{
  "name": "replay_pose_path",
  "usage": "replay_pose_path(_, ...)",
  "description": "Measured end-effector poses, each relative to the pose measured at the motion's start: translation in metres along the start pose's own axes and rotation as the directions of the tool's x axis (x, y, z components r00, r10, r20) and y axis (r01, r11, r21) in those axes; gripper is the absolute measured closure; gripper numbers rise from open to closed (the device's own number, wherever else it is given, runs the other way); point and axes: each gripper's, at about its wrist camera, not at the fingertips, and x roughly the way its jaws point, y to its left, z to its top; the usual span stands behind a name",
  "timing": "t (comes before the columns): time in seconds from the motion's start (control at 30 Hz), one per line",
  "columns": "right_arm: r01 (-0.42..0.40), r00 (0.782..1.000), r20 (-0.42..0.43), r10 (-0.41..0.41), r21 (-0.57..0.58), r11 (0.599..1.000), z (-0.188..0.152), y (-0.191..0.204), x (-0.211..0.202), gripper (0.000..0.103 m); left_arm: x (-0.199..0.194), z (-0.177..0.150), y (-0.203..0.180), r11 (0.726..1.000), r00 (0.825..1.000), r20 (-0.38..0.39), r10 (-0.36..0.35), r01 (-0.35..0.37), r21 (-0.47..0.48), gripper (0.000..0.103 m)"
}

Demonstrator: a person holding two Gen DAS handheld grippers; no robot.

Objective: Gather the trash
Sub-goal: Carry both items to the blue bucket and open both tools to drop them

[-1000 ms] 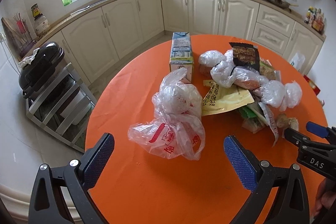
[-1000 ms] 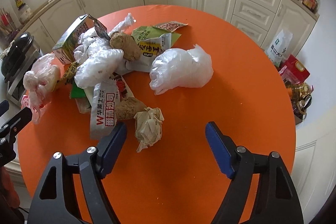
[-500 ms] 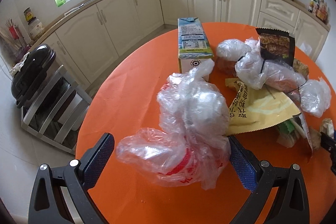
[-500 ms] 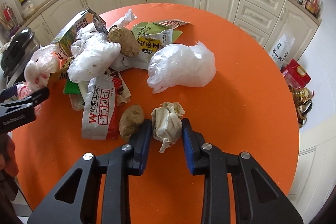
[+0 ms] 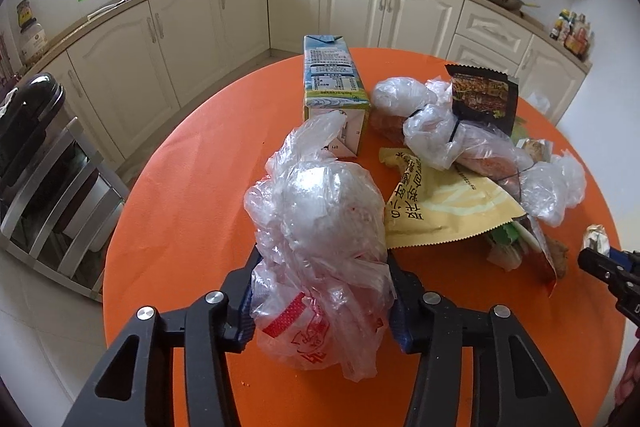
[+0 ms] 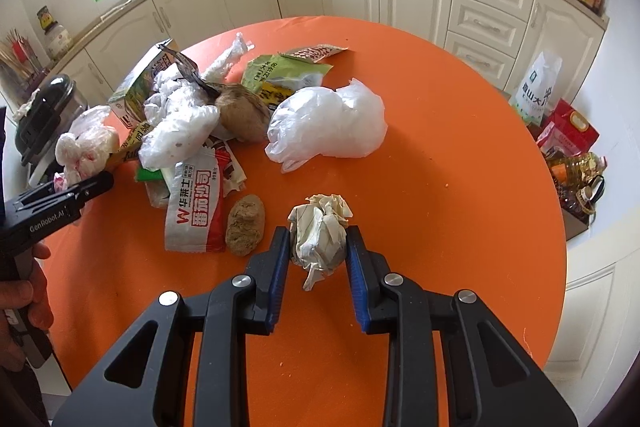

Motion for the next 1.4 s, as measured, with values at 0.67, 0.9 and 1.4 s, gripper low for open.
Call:
replay_pose_path(0.67,-0.050,0.985,0.165,0.040,0.054,0.997,-0.009,-0.033,-0.079,0.075,-0.155,-0.051,-0.051,0.983,0.972,0.163,-0.167,0.152,0.098,0.056)
replay_pose_path(0.9,0.055,0.965,0.237,-0.109,0.223,0.973,-0.026,-0.135,-0.136,0.075,-0.179,-0.052,-0.172,0.888,0.910,0.120,-0.397,0.347,0.302,0.056)
replay_pose_path(1.4,0.171,0.973,0.037,-0.229,0.551,0.817,-0.122,-0.343,-0.082,0.075,-0.103,-0.131,-0.407,0.695,0.832,-0.330,-0.446,0.554,0.459,0.056)
